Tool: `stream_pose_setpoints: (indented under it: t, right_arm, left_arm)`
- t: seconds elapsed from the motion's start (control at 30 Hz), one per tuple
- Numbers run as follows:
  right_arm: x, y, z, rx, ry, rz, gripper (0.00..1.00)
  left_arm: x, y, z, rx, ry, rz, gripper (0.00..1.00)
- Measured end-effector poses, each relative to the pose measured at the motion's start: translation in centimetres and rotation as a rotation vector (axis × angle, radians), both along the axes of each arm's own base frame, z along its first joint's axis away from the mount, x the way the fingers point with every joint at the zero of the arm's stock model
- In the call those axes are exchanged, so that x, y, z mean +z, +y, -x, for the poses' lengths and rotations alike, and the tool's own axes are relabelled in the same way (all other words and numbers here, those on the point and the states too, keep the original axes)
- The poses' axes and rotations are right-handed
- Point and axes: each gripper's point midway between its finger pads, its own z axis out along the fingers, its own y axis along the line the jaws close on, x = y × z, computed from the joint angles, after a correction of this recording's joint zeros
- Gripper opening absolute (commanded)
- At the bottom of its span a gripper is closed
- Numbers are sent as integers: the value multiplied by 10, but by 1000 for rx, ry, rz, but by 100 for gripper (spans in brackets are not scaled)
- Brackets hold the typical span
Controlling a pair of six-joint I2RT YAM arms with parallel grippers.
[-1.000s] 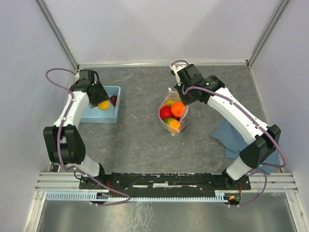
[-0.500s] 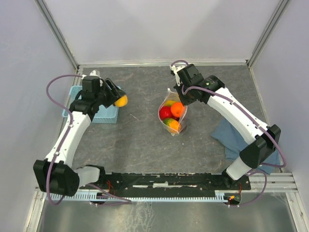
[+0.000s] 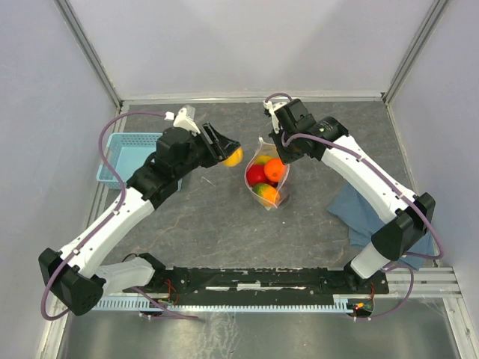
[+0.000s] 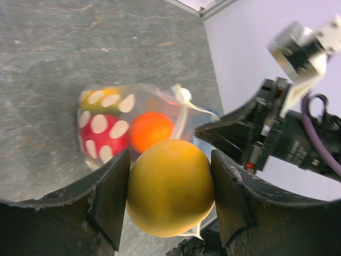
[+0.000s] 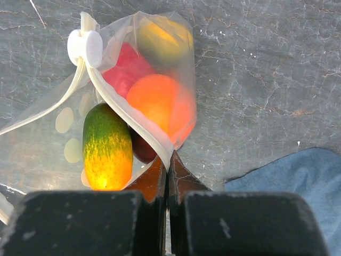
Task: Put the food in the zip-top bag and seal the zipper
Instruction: Pick up the fake fruit from the bin, then place the fake fruit in the zipper food storage bag.
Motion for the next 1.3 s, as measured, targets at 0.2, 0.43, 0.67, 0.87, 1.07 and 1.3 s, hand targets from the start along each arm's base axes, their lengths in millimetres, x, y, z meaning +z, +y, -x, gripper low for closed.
stream_pose_setpoints:
  t: [0.2, 0.43, 0.67, 0.87, 1.07, 1.3]
  right_arm:
    - [0, 1, 1, -1, 5, -10, 1]
    - [1, 2, 2, 3, 7, -17, 2]
    - [1, 2, 2, 3, 6, -17, 2]
    - [2, 2, 2, 3, 5, -18, 2]
    - [2, 2, 2, 4, 5, -18, 2]
    - [2, 2, 2, 4, 5, -18, 2]
  left_arm:
    - [14, -43, 22, -80, -82, 34, 49]
    - [11, -81, 37, -128, -142, 8, 50]
    - [-22, -93, 31, -101, -142, -116, 62]
    - [-41, -92, 27, -87, -132, -196, 73]
    - [-54, -89, 25, -76, -114, -247, 79]
    - [-53, -85, 23, -56, -112, -261, 83]
